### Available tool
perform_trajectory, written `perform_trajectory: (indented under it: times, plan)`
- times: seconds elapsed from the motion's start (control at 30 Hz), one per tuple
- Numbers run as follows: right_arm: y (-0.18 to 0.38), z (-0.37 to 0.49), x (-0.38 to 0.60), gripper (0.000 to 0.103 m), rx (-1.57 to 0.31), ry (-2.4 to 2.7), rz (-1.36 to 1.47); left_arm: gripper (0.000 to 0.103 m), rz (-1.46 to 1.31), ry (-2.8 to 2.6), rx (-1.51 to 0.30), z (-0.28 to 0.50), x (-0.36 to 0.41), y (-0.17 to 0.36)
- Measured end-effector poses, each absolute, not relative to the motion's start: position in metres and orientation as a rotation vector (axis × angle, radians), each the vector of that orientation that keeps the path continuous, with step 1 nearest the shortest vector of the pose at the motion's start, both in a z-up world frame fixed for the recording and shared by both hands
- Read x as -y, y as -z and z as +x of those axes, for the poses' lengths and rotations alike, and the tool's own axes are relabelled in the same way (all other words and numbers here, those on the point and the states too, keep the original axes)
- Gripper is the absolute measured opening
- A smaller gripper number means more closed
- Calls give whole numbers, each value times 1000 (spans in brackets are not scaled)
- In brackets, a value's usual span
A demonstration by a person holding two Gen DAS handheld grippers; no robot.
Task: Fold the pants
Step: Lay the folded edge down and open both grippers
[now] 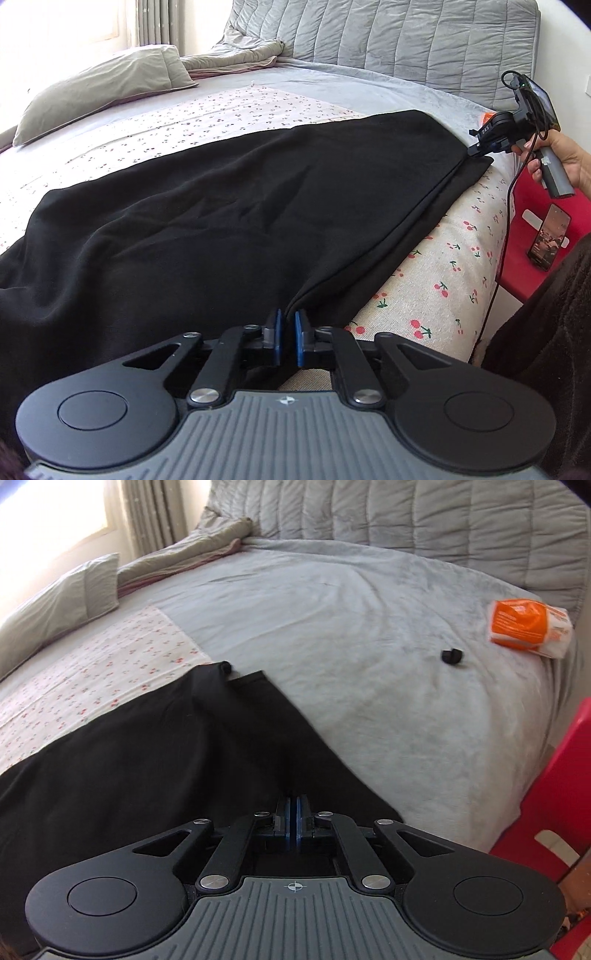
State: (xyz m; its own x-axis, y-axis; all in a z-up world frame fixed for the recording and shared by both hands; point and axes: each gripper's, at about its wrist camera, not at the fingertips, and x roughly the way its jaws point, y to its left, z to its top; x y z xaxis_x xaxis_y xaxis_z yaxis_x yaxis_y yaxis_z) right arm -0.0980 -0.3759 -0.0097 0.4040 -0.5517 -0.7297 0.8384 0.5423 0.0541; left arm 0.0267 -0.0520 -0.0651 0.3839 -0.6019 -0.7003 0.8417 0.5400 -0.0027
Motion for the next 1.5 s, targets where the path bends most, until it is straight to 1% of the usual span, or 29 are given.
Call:
perform_trajectory:
  times: [0.13,0.17,0.2,0.23,0.27,0.47,0.6,0.63,0.67,0.7,0.77,0.97,1.23,1.37,1.43,1.47,1.5]
  plan:
    - [2,-116,386,15,-646,897,542,5,388,941,-698,24,50,63]
    - [2,-116,387,22,-646,880,557,5,385,940,-698,23,49,63]
    - [2,-115,387,32,-647,865,568,5,381,937,-696,23,48,63]
    - [2,-114,387,35,-648,852,581,5,377,937,-695,25,48,64]
    - [4,-112,387,37,-657,834,597,5,376,936,-694,24,48,64]
    - [15,-107,388,37,-711,811,692,5,371,929,-693,23,47,65]
    - [25,-104,392,37,-660,811,697,4,371,926,-692,24,46,64]
    - [27,-102,393,35,-651,824,680,4,371,924,-691,24,46,64]
    - [27,-100,393,19,-650,853,648,4,371,923,-690,24,46,64]
    - [27,-98,391,6,-654,868,615,4,368,921,-687,23,46,64]
    - [22,-97,386,4,-666,873,581,4,366,917,-676,22,45,62]
    - [9,-100,356,4,-719,919,368,4,366,935,-664,19,39,57]
    - [14,-102,347,4,-793,984,247,4,383,969,-666,13,39,57]
    - [20,-100,343,4,-847,1004,199,4,393,989,-694,10,41,60]
    - [23,-96,340,7,-884,1002,157,5,398,997,-701,10,40,61]
    - [22,-93,338,11,-887,996,131,7,386,998,-699,10,39,60]
    - [21,-90,335,18,-894,994,104,13,372,997,-699,10,36,59]
